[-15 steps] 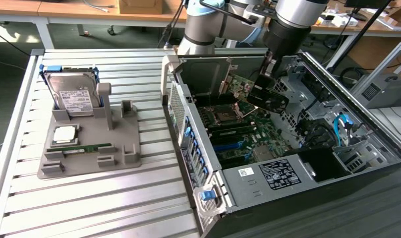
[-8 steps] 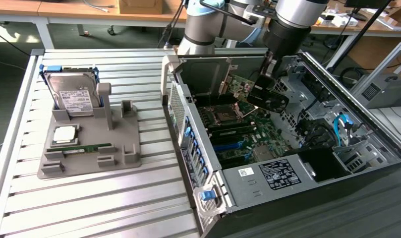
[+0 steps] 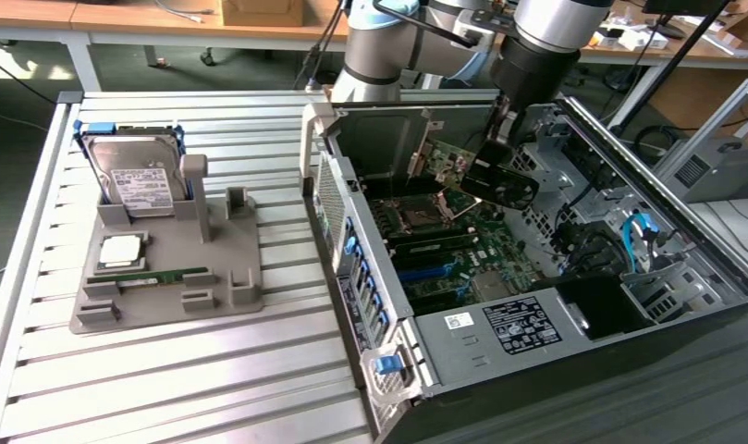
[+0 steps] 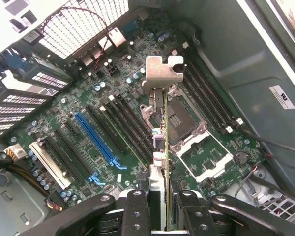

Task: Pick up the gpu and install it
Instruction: 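Insert the gpu into the slot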

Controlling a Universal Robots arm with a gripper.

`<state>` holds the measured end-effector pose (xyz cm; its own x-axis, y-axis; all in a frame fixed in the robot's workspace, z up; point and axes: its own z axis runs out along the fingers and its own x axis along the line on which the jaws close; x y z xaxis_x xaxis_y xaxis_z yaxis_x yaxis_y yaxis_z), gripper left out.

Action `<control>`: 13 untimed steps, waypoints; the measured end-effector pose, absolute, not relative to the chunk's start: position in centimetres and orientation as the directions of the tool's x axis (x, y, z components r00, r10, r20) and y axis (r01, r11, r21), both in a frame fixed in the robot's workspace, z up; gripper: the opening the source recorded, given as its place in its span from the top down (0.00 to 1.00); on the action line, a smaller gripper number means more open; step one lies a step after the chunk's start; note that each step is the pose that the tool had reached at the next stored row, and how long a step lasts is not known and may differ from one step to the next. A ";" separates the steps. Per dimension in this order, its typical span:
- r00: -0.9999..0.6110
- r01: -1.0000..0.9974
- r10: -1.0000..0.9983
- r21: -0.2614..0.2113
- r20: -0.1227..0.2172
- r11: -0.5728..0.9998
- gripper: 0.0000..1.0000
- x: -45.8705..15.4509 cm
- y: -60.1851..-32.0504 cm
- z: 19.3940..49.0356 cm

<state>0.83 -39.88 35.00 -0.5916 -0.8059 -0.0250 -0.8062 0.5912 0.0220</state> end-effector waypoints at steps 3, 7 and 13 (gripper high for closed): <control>-0.585 -0.811 -0.811 0.022 -0.025 0.585 0.73 0.8 -39.9 35.0; -0.576 -0.818 -0.817 0.022 -0.025 0.575 0.73 0.8 -39.9 35.0; -0.561 -0.827 -0.827 0.022 -0.025 0.561 0.73 0.8 -39.9 35.0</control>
